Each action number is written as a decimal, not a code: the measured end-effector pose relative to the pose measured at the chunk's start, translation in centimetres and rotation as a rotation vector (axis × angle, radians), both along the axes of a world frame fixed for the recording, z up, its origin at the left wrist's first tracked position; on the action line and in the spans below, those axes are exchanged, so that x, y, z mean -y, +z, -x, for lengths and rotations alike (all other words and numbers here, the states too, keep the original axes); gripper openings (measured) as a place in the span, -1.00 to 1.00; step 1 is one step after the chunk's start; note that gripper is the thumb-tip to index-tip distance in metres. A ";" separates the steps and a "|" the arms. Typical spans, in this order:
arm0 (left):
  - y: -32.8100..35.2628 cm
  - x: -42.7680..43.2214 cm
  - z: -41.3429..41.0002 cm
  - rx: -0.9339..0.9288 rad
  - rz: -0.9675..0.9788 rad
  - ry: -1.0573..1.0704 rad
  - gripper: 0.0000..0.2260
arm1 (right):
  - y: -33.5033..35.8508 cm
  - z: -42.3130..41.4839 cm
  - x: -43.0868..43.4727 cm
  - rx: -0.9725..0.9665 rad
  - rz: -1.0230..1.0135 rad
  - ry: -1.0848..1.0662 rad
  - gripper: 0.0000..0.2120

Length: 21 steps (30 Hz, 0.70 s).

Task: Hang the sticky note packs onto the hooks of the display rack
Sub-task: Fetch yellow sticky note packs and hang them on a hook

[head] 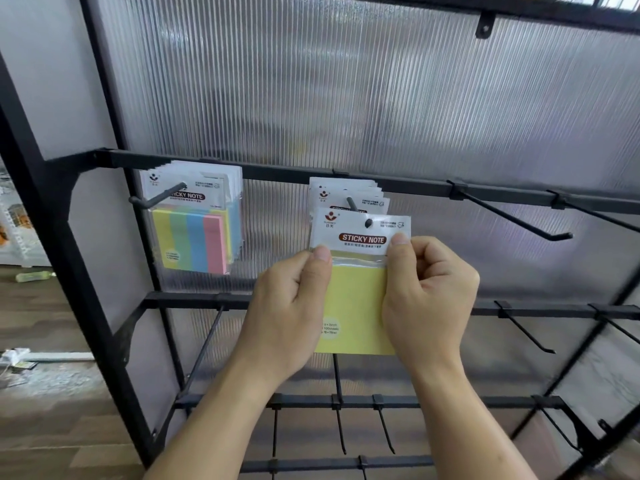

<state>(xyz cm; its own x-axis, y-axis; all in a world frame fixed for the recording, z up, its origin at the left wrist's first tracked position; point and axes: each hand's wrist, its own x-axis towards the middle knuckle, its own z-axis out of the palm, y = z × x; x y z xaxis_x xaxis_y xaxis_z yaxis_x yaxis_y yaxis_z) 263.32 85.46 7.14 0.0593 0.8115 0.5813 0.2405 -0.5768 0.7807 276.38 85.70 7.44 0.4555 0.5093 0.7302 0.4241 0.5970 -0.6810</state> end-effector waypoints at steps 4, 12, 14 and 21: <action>0.2 -0.6 0.1 0.006 0.007 0.000 -0.57 | 0.1 0.1 -0.5 0.007 0.004 -0.011 -0.67; 0.3 -2.0 0.0 0.001 0.012 0.015 -0.59 | -0.3 0.1 -1.7 0.028 -0.004 -0.030 -0.66; 0.1 -2.4 0.0 -0.005 0.012 0.023 -0.58 | -0.5 0.0 -2.1 0.029 0.012 -0.031 -0.66; -0.2 -5.1 -0.2 -0.164 -0.013 0.123 -0.54 | -1.0 -0.3 -4.8 0.102 0.049 -0.108 -0.68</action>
